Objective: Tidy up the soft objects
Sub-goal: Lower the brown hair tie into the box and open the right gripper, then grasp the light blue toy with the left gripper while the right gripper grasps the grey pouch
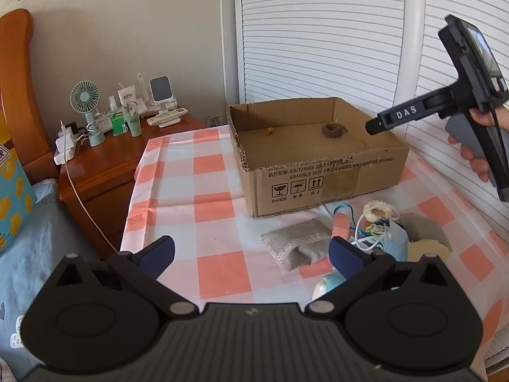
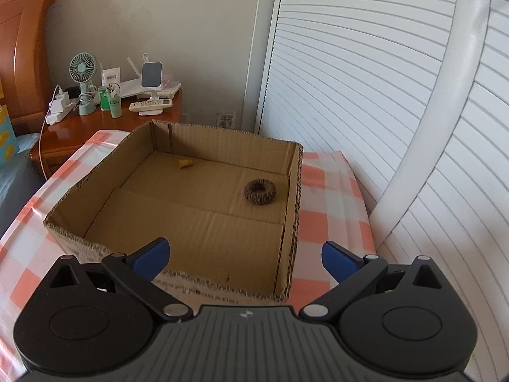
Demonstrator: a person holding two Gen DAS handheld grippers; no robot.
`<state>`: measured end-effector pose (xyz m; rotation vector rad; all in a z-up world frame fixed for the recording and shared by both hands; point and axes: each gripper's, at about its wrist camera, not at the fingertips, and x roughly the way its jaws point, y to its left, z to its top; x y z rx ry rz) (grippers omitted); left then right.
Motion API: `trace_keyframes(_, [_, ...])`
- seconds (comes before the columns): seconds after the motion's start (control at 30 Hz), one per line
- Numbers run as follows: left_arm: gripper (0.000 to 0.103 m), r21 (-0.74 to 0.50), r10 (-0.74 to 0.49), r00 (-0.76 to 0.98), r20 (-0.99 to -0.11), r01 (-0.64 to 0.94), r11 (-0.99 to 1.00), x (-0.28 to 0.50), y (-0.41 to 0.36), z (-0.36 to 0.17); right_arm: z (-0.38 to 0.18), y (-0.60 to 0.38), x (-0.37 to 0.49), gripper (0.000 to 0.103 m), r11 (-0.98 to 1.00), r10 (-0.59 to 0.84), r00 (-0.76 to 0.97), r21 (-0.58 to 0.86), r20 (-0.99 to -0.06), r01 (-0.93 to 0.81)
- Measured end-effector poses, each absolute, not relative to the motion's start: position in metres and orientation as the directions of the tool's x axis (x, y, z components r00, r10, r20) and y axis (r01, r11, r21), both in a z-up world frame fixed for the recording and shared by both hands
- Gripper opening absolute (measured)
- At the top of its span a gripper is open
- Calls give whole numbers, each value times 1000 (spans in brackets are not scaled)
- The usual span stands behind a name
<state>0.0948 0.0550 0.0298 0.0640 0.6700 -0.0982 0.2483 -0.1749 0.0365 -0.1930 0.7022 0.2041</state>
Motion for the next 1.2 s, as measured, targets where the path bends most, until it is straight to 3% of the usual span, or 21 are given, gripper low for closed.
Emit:
trace_keyframes(0.5, [102,10,-131,746,-653,182,983,77,41,10,-47,-186,144,103,979,8,698,-136,-716,-150])
trace_keyframes(0.93, [102,23,-169,716,-677,250,968,76,23,-3,-51,-220,143,103,997,-75,701,-74,-709,32])
trace_keyframes(1.2, [102,14,-193,690,-698,283,959,84,16,-14,-65,-233,145,103,993,-109,687,-104,-719,48])
